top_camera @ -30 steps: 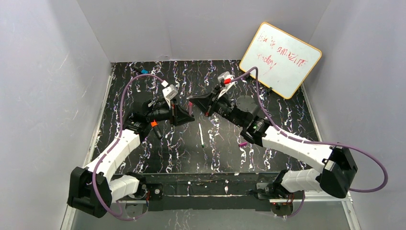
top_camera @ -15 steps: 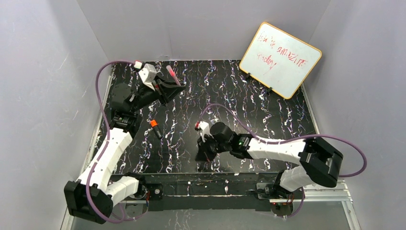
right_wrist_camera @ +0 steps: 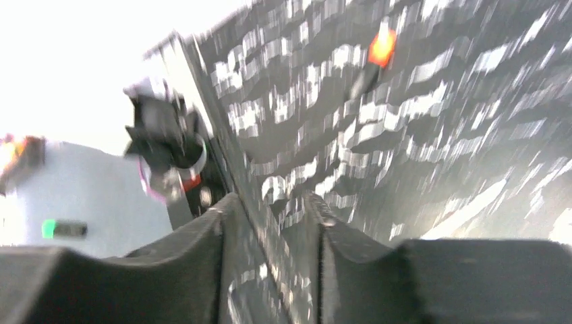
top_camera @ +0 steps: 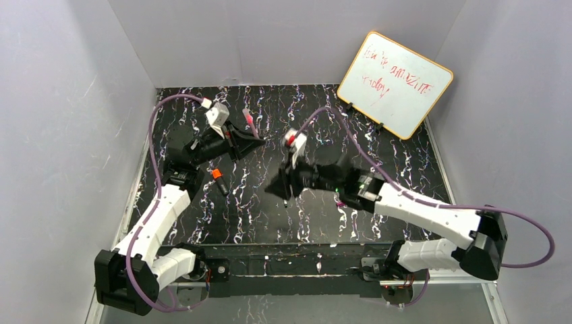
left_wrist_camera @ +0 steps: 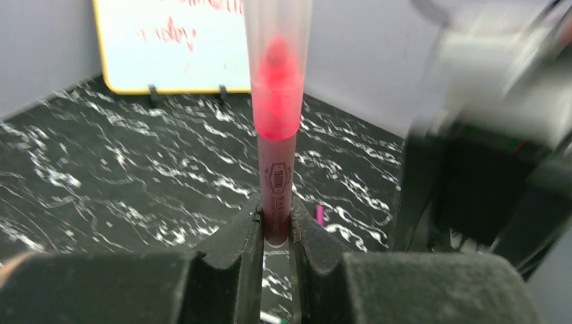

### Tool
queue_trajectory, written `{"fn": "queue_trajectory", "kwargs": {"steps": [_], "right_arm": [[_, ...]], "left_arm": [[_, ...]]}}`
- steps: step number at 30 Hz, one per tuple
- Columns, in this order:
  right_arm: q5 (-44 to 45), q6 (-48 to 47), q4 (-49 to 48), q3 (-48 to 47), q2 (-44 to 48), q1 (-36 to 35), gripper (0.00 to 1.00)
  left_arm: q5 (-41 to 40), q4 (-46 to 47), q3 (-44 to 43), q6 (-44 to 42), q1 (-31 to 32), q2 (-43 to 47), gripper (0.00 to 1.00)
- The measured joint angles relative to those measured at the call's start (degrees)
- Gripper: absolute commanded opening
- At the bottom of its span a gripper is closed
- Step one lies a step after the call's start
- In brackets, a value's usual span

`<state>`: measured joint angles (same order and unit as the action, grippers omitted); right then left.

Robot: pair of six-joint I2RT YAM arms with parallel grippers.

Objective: Insert the pens into the pen caps

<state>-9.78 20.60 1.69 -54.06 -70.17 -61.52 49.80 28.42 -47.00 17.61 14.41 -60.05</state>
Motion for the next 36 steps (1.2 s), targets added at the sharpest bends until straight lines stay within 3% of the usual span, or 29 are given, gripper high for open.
{"fn": "queue_trajectory", "kwargs": {"steps": [4, 8, 18, 25, 32, 36], "right_arm": [[2.2, -3.8, -1.2, -12.1, 0.4, 1.8, 0.6], [2.5, -6.1, -5.4, -19.4, -1.5, 4.7, 0.6], [0.1, -7.3, -7.5, -24.3, -15.4, 5.9, 0.49], [-0.8, -7.8, -7.8, -26.9, -16.3, 6.7, 0.46], [-1.6, -8.3, -8.4, -28.3, -16.3, 7.6, 0.3], [-3.1, -8.0, -8.1, -28.8, -16.5, 7.8, 0.07]], "left_arm": [[3.5, -0.1, 3.9, 2.6, 0.0, -0.3, 0.0], [6.8, -0.2, 6.7, 5.0, 0.0, -0.1, 0.0], [9.7, -0.9, 7.2, 6.4, 0.4, 2.6, 0.0], [10.2, -1.5, 7.3, 6.7, 0.9, 2.6, 0.0], [10.4, -1.6, 8.0, 6.7, 1.2, 2.6, 0.0], [10.4, -1.9, 8.1, 6.4, 1.2, 2.6, 0.0]]}}
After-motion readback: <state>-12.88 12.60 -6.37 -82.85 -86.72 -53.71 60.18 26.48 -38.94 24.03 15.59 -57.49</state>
